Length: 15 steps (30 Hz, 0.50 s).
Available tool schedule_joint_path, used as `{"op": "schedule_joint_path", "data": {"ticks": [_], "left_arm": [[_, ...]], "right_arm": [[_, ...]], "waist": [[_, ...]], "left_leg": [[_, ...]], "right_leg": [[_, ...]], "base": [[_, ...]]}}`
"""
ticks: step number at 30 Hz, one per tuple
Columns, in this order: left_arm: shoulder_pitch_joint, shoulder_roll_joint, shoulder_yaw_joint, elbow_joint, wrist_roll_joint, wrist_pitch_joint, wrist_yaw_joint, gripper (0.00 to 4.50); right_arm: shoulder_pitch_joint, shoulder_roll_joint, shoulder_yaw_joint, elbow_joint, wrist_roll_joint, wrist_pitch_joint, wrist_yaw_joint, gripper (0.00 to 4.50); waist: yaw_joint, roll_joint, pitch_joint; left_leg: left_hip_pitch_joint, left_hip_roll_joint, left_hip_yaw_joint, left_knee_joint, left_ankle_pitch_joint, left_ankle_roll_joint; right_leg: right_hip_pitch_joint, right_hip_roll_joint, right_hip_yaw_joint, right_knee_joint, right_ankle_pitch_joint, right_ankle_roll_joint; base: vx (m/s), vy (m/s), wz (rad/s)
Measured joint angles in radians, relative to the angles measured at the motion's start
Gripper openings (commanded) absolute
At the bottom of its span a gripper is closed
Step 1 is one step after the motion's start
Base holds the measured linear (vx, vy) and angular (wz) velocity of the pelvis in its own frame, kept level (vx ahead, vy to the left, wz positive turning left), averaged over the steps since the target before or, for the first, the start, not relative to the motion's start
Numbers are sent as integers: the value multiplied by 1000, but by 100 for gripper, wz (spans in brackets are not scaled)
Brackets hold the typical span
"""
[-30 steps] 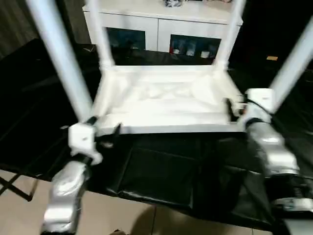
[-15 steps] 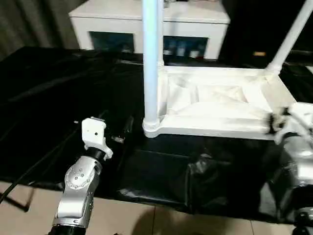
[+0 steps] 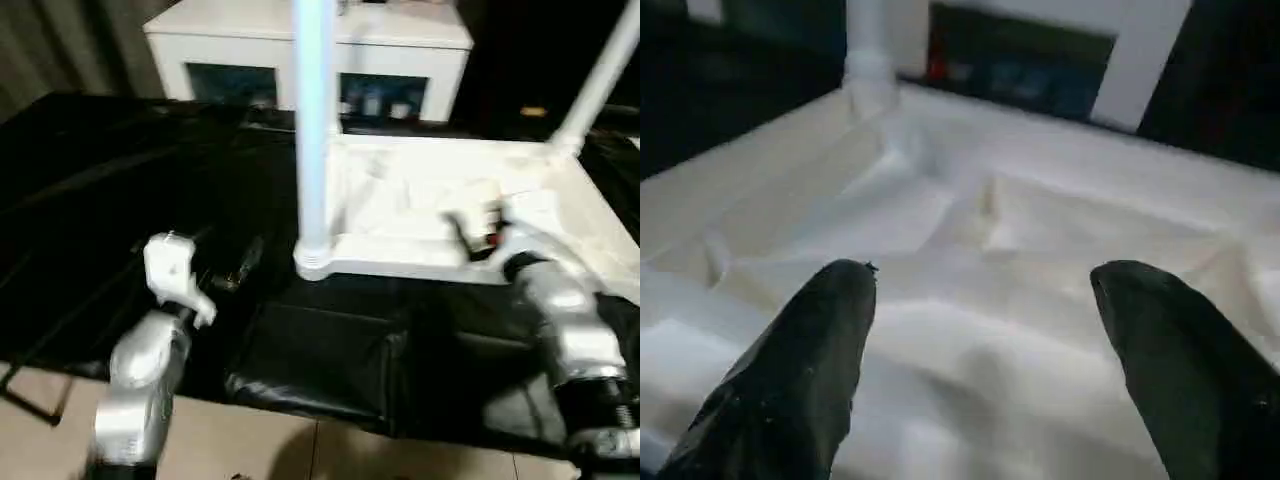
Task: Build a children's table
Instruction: Rotate table base
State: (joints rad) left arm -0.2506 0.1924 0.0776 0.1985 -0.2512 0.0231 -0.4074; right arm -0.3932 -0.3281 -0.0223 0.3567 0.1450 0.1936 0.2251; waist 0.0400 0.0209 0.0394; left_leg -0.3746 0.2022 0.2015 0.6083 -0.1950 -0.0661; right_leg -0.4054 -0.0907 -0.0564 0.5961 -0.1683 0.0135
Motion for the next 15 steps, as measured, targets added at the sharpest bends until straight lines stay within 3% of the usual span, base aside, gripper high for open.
{"op": "schedule_joint_path", "data": {"ticks": [3, 5, 8, 11, 15], "left_arm": [[-112, -19, 6, 95, -23, 38, 0, 450], [-161, -51, 17, 99, -166, 120, -121, 450], [-204, -51, -19, 87, -254, 198, -268, 450], [-235, -12, -45, 98, -247, 228, -371, 450], [-273, 4, -57, 163, -218, 221, -434, 450]], "right_arm": [[4, 11, -2, 2, -19, 22, -49, 383], [13, 10, -15, 0, -21, 34, -70, 383], [33, 5, -15, -5, -21, 44, -74, 383], [50, -16, -26, -11, -30, 54, -75, 383], [62, -37, -59, -38, -35, 68, -84, 383]], "waist": [[1, -1, 1], [0, -2, 0], [-1, 1, 0], [-9, 4, 1], [-7, 6, 0]], "left_leg": [[0, -2, 1, 0, 0, 0], [0, -2, 1, 1, 0, 0], [0, -3, 1, 0, 0, 0], [1, -3, 0, 0, 0, 0], [2, -3, 0, 0, 0, 0]], "right_leg": [[0, 0, 3, 0, 0, 0], [0, 0, 5, 0, 0, 0], [-1, 1, 6, 0, -1, 1], [-2, 2, 8, 0, -2, 1], [-2, 2, 9, 0, -1, 1]], "base": [[0, 0, 0], [0, 0, 0], [0, 0, 0], [0, 0, 0], [0, 0, 0]]}}
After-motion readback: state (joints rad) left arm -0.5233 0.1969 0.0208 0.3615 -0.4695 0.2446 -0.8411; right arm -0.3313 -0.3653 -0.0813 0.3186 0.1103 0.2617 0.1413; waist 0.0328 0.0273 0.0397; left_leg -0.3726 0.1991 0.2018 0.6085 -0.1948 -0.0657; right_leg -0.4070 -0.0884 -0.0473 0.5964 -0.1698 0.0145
